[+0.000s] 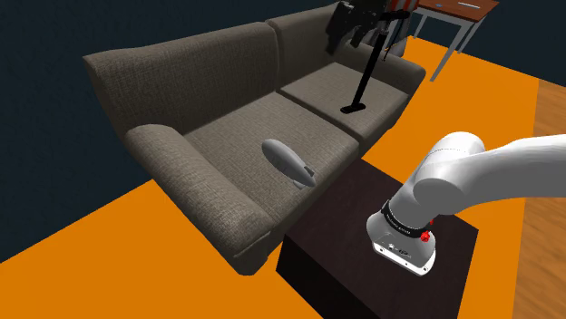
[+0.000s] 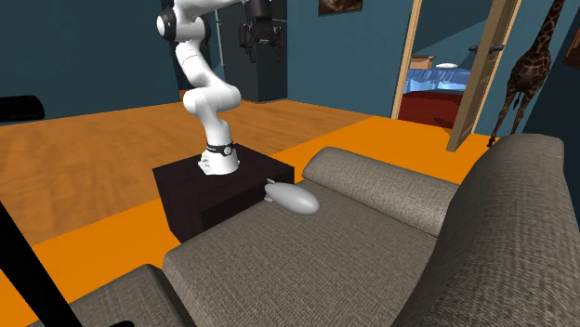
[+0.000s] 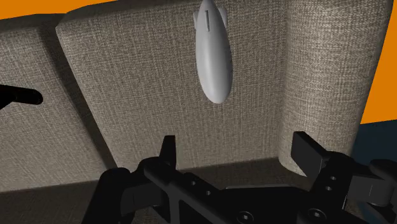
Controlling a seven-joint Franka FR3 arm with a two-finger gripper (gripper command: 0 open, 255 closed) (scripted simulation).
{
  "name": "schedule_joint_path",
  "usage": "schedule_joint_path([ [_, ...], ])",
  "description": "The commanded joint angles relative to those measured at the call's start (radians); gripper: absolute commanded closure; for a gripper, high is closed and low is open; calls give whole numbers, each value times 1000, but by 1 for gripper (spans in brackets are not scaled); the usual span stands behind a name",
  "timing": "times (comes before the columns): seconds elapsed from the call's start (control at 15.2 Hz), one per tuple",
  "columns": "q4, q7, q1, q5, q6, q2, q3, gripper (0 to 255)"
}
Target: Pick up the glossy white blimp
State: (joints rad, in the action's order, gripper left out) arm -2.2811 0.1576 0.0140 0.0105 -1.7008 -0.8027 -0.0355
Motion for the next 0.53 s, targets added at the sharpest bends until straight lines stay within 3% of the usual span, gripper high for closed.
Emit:
schedule_joint_path([
  [0.0, 0, 0, 0, 0, 0, 0, 0, 0],
  [0.46, 44, -78, -13, -19, -86, 265, 48, 0],
])
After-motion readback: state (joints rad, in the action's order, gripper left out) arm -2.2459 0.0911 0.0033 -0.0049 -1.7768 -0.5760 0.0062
